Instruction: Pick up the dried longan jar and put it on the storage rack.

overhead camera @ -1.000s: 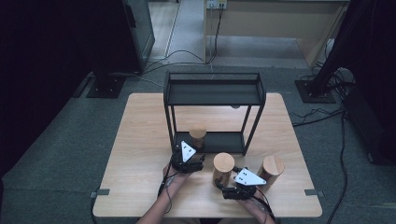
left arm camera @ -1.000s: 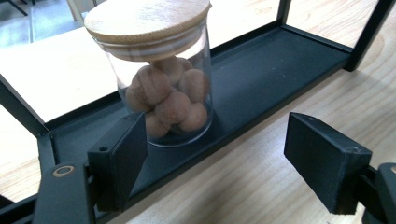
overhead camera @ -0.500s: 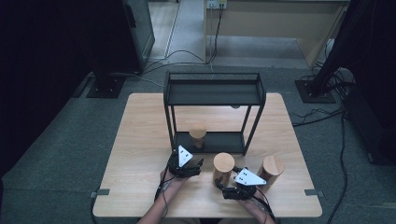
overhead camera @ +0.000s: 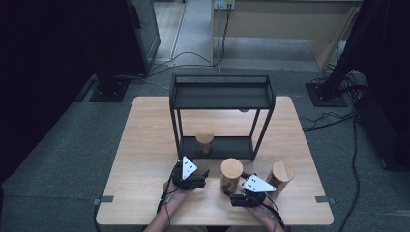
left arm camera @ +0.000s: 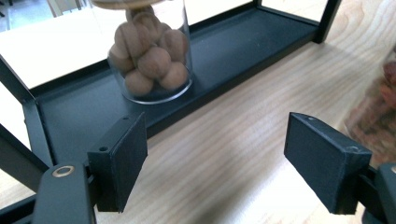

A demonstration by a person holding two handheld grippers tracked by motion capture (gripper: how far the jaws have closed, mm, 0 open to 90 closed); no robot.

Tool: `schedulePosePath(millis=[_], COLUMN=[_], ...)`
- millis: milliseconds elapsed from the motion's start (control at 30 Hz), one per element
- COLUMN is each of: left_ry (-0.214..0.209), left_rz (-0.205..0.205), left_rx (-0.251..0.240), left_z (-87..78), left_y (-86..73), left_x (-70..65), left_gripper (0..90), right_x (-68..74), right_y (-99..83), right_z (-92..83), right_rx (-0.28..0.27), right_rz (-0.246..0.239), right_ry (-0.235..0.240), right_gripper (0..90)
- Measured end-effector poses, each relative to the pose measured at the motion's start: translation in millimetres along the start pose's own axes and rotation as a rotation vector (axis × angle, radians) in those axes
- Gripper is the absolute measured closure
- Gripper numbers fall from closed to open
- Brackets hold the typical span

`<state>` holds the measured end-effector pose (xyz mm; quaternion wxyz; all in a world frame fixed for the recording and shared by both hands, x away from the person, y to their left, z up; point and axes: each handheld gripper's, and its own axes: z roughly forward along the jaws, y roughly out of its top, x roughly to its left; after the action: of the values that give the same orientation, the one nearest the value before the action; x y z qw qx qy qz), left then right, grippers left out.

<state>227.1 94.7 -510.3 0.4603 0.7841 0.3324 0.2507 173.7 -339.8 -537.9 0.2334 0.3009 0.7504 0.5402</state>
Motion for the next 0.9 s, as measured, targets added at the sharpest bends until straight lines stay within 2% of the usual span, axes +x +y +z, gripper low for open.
schedulePosePath(millis=[400, 533, 667, 900], left_ry=[-0.033, -0.038, -0.035, -0.059], left_rz=[-0.012, -0.006, 0.025, 0.025], left_rx=[-0.017, -0.013, -0.006, -0.019], left_z=[-8.2, -11.1, -16.0, -21.2], left_y=[-8.6, -10.7, -13.6, -18.1], left_x=[6.9, 9.2, 7.9, 9.3], left_gripper=[21.5, 21.5, 21.5, 21.5], right_x=[-0.2, -0.1, 0.4, 1.6], right_y=[-0.2, -0.1, 0.3, 0.9], right_z=[-0.1, -0.1, 0.0, 0.3], right_rx=[-0.001, 0.000, 0.001, 0.005], right_rz=[0.001, -0.001, -0.002, -0.011], right_ry=[0.001, 0.001, 0.001, 0.000], right_gripper=[16.8, 16.7, 16.7, 16.7])
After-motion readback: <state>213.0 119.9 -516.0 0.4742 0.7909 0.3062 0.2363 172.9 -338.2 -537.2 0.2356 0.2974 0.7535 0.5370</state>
